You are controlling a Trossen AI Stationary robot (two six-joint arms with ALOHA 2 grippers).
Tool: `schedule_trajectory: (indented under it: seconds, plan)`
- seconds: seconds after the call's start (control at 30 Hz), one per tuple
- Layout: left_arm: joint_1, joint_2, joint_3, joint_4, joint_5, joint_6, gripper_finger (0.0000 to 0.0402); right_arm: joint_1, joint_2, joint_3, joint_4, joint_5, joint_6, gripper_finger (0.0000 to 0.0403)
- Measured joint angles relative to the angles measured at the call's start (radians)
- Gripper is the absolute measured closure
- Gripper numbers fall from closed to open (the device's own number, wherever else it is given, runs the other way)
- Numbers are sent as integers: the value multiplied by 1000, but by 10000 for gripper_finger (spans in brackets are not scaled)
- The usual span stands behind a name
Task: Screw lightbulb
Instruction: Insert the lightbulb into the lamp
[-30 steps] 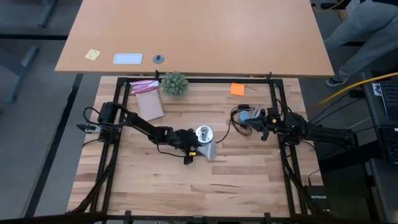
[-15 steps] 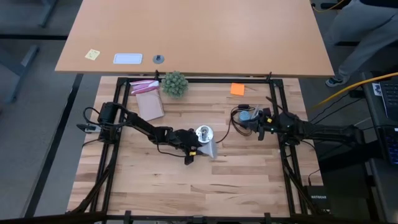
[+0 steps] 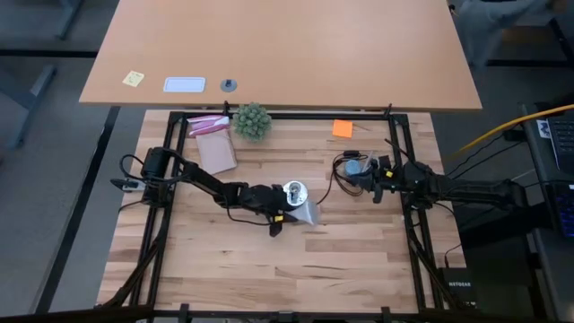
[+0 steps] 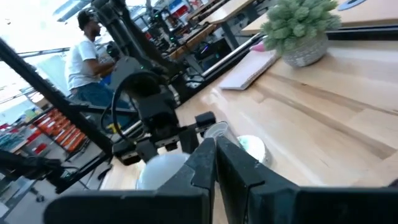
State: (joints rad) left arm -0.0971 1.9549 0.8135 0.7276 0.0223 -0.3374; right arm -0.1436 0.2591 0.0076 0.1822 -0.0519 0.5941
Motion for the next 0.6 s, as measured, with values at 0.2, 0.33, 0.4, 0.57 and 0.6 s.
schedule_trajectory:
  seconds: [0.2, 0.33, 0.4, 0.57, 0.6]
  plan:
    - [0, 0, 1, 109, 0, 0, 252, 0, 1, 22, 5, -11, -60, 382]
    - [2, 0, 2, 186, -3, 0, 254, 0, 1, 48, 60, -10, -150, 382]
    - [2, 0, 2, 227, -11, 0, 254, 0, 1, 64, 62, -10, -189, 382]
    - [2, 0, 2, 327, -67, 50, 249, 0, 1, 99, 62, -10, -236, 382]
    - [4, 0, 2, 345, -80, 65, 249, 0, 1, 103, 60, -10, -236, 382]
